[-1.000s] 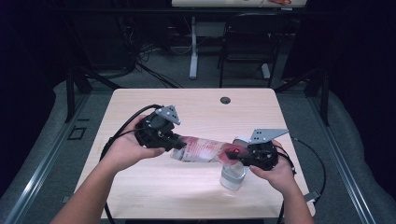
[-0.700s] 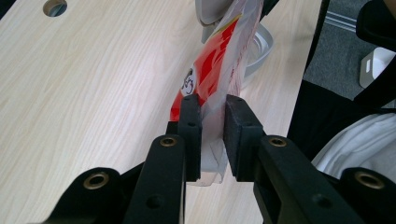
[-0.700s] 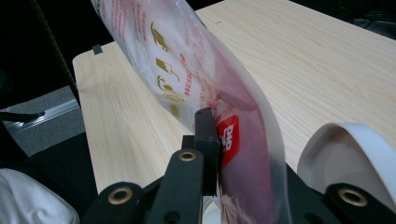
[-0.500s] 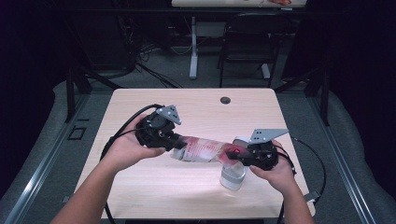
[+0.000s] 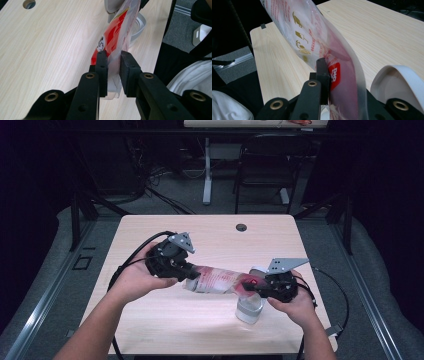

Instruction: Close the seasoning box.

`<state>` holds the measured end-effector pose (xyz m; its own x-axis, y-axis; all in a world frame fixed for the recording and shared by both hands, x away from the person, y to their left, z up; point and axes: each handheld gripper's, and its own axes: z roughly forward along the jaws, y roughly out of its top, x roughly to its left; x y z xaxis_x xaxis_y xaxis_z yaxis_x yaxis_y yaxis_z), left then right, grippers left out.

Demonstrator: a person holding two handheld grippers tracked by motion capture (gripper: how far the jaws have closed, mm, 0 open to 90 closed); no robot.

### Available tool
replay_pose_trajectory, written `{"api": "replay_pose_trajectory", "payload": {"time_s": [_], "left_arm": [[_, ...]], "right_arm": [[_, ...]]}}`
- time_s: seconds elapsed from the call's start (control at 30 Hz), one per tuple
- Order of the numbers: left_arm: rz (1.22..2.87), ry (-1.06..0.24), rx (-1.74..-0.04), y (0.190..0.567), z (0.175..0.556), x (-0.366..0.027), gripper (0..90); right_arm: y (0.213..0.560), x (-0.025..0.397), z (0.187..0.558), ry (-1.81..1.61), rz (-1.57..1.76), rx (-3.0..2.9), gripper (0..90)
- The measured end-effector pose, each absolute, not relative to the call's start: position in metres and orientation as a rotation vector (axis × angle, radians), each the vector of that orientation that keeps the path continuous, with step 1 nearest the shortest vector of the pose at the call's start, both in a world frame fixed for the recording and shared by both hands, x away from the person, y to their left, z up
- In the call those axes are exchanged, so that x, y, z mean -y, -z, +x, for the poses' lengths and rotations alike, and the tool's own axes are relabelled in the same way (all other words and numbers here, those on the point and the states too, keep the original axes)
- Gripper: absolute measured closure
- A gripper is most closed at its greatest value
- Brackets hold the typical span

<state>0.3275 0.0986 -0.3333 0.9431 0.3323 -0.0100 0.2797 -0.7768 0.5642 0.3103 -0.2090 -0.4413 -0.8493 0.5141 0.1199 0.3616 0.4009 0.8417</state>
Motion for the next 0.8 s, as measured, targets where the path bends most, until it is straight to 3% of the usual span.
{"api": "replay_pose_trajectory", "payload": {"time_s": [0.8], "left_arm": [[2.517, -0.124, -0.425, 0.3318, 0.3273, -0.0970, 77.7]], "right_arm": [[0.4413, 0.2093, 0.3103, -1.435, 0.788, -2.494, 87.0]]}}
